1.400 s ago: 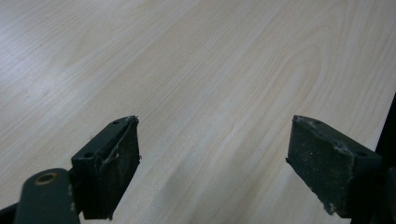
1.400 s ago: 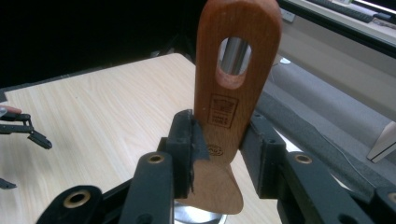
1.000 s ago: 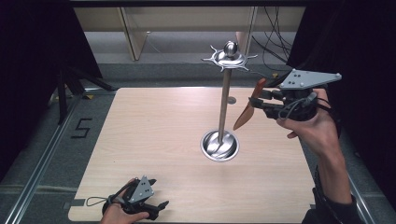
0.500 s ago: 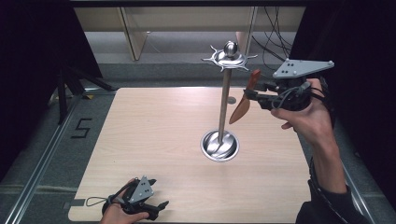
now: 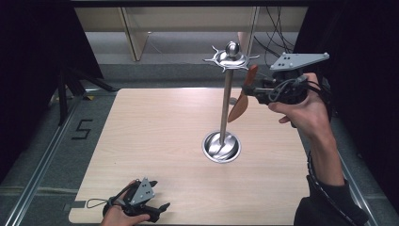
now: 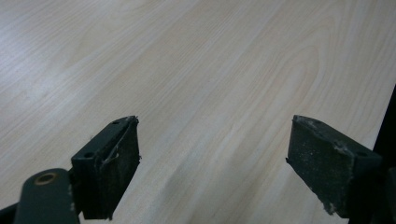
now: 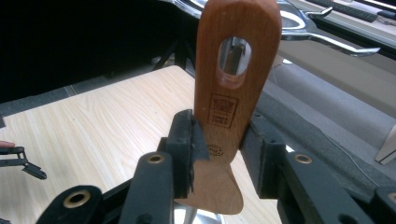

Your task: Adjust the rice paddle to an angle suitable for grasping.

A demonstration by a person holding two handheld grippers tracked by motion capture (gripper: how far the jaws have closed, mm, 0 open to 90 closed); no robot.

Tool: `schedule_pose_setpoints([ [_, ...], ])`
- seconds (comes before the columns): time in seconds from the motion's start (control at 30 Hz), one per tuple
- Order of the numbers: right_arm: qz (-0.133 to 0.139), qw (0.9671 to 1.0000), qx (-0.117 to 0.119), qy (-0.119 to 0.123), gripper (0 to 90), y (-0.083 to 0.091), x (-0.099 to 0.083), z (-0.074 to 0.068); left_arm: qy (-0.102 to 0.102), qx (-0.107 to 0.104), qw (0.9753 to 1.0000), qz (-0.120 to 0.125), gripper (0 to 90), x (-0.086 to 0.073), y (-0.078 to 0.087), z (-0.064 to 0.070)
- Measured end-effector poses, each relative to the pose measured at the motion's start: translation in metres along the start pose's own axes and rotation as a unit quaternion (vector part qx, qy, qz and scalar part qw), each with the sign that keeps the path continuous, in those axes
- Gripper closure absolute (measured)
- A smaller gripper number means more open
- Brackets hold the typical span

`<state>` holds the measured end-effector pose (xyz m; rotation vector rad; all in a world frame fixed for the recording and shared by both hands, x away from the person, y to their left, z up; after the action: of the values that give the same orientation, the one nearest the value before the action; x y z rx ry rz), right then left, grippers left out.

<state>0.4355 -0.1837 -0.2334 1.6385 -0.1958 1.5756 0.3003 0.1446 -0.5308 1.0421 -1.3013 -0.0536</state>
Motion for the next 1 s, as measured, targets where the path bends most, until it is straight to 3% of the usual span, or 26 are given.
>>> schedule_pose_setpoints([
  [0.03,-0.005,0.9999,0.01,-0.002,66.8,-0.001,0.0,0.0,0.0,0.0,1.0,0.0,16.0,0.0,0.0,0.0],
  [0.2,-0.013,0.9999,0.007,-0.001,66.8,-0.004,0.0,0.002,0.003,-0.002,1.0,0.002,16.0,0.0,0.0,0.001],
  [0.23,-0.007,1.0,0.0,-0.003,66.7,-0.006,0.0,0.003,0.007,-0.009,0.9999,0.004,16.0,0.0,0.0,0.001],
  [0.27,-0.009,0.9999,0.004,-0.008,66.7,-0.007,-0.001,0.003,0.001,0.002,1.0,0.002,16.0,0.0,-0.001,0.0],
  [0.57,-0.011,0.9998,0.014,-0.007,66.7,-0.011,-0.002,0.004,0.004,-0.003,1.0,0.003,16.0,0.0,0.0,0.001],
  [0.63,-0.015,0.9995,0.02,-0.017,66.7,-0.011,-0.002,0.002,0.002,-0.001,1.0,0.001,16.0,0.0,0.0,0.0],
  [0.77,-0.003,0.9997,0.019,-0.013,66.6,-0.013,-0.003,0.003,0.004,-0.003,1.0,0.002,16.0,0.0,0.0,0.001],
  [0.83,-0.002,0.9997,0.022,-0.013,65.4,-0.011,-0.004,0.003,0.004,-0.005,1.0,0.004,16.0,0.0,0.0,0.001],
  [0.87,-0.004,0.9993,0.026,-0.027,63.4,-0.01,-0.006,0.001,0.006,-0.004,1.0,0.003,16.0,0.0,0.0,0.001],
  [0.97,0.01,0.9996,0.018,-0.021,60.2,-0.008,-0.009,0.002,0.005,-0.004,1.0,0.003,16.0,0.0,0.0,0.001],
  [1.0,0.005,0.9993,0.026,-0.026,58.5,-0.005,-0.011,0.0,0.0,-0.002,1.0,0.0,16.0,0.0,0.0,0.0],
])
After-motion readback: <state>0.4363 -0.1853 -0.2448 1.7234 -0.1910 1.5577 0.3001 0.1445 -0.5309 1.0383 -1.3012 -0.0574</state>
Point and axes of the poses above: each handheld gripper's, and its own axes: y roughly backward along the jaws, x roughly out of its top, z roughly to its right, the point moved 5 cm from there along -y, roughly forward along the jaws, and after that the axes turned 1 degree about x, right-handed, at the moved point
